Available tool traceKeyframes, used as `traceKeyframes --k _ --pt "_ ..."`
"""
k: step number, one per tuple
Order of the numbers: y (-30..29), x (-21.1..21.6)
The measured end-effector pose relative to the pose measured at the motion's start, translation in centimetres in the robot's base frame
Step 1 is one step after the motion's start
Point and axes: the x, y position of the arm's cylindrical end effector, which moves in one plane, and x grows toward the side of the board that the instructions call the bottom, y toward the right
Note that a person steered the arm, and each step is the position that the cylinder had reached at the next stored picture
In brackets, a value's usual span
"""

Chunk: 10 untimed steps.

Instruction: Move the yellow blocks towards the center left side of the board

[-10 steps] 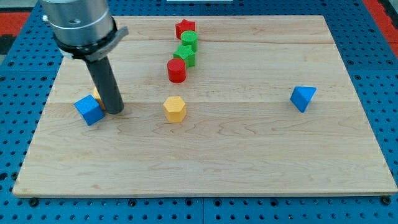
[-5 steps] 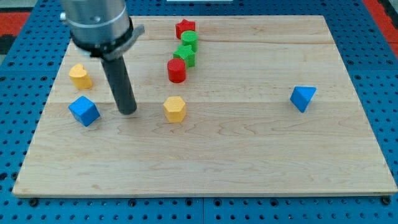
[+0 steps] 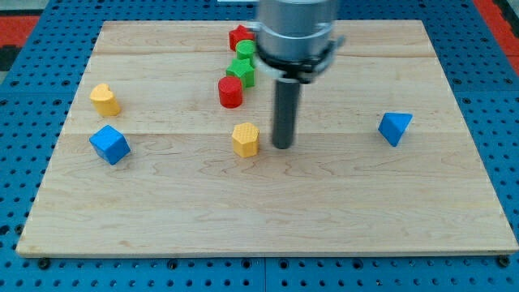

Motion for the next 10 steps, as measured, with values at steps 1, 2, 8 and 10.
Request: traceKeyframes --k 1,2,8,10 --pt "-5.9 0.3" --pt "-6.4 0.9" --pt "-17.3 -9.1" --pt "-17.1 -11.4"
